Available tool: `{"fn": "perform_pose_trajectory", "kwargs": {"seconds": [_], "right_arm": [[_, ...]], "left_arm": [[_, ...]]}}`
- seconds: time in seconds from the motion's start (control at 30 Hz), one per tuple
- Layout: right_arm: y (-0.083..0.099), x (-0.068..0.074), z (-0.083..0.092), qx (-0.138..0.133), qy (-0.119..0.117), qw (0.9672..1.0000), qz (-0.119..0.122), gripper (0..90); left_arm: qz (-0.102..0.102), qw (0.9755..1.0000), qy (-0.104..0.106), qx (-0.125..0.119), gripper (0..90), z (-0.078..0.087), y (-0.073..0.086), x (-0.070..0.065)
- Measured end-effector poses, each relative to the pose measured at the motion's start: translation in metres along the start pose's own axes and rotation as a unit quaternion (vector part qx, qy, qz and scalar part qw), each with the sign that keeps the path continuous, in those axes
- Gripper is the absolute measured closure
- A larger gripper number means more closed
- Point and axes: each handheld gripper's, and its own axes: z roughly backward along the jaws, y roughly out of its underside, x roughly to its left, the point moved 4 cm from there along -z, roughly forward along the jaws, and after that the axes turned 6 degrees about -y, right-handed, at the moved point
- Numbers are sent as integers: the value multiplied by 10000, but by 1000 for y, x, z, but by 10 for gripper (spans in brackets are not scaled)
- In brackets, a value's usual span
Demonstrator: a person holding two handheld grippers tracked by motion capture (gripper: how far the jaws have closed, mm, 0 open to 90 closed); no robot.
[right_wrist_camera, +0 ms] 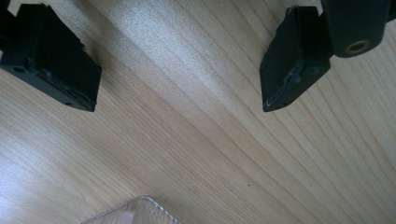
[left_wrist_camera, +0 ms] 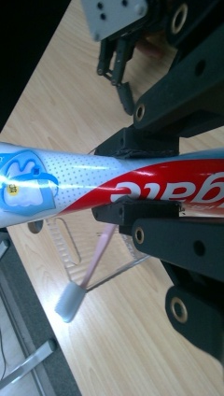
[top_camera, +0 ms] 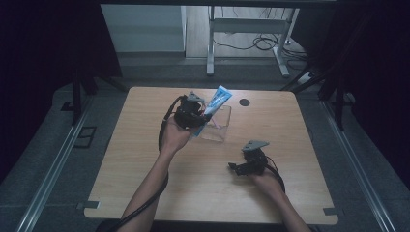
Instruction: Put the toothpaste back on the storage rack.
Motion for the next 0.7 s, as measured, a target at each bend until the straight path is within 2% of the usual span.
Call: {"fn": "perform_pose_trajectory", "kwargs": {"seconds": [0.47,0.7], "right_arm": [[0,0,0,1,-1,10000,0,123],[0,0,0,-1,9,10000,-5,123]], "left_arm": [[65,9997,-111,-202,735,-24,-21,3],[19,9996,-165,-239,737,-33,-30,3]]}}
